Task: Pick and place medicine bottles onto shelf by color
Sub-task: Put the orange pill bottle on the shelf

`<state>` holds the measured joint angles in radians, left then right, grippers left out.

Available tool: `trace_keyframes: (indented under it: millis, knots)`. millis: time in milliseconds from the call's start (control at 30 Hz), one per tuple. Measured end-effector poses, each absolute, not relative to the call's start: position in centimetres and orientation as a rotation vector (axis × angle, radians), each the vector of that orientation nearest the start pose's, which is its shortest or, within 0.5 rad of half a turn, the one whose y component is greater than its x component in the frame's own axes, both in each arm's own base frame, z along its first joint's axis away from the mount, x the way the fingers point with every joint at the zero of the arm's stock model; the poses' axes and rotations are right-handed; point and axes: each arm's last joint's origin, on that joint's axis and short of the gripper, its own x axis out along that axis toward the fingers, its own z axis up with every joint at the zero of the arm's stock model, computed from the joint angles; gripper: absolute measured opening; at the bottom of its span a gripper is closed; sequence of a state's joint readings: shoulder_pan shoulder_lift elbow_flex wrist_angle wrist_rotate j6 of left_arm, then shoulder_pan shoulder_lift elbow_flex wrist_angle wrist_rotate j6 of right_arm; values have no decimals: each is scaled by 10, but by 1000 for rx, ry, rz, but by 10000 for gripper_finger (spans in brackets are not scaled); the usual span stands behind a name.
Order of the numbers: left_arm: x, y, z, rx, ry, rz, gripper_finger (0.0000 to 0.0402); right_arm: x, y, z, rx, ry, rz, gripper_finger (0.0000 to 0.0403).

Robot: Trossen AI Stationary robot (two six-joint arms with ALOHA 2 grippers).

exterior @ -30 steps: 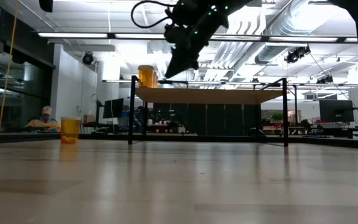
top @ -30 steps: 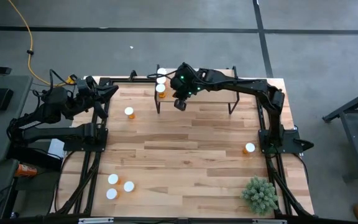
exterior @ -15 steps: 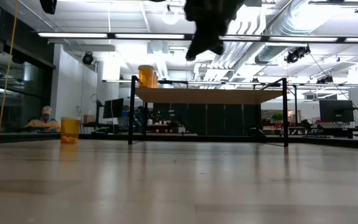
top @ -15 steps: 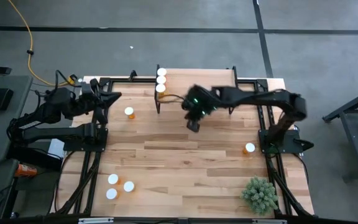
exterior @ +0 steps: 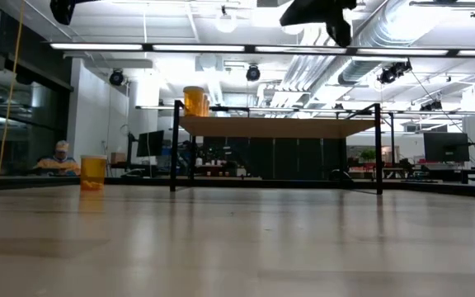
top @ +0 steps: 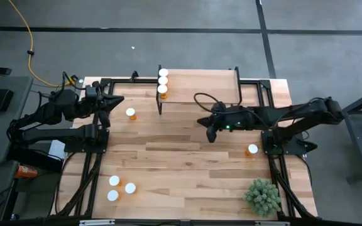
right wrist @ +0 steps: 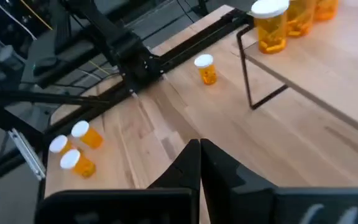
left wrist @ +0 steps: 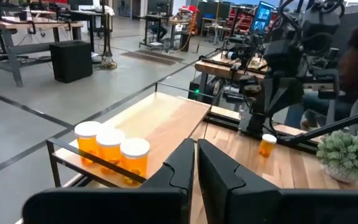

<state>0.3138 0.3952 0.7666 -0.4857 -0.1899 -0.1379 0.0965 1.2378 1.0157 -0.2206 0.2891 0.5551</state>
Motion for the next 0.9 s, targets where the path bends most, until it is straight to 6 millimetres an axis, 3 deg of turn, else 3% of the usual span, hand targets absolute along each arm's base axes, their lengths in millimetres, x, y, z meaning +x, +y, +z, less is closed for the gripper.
trace_keyframes:
  millis: [200, 367, 533, 667, 767, 900]
  knots:
    - [73, 30, 339, -146, 77, 514, 11, 251, 3, 327, 409, 559, -369, 7]
    - [73, 30, 339, -174, 70, 515, 2, 221, -1, 325, 452, 919, -443, 84]
    - [73, 30, 339, -209, 60, 517, 1, 190, 17, 295, 546, 1302, -512, 210]
    - [73, 30, 339, -208, 58, 537, 1, 173, 32, 272, 615, 1418, -629, 291]
    - [73, 30, 339, -209, 56, 544, 1, 166, 40, 253, 744, 1456, -717, 323]
    - [73, 30, 339, -210, 56, 544, 0, 160, 48, 226, 845, 1489, -795, 336]
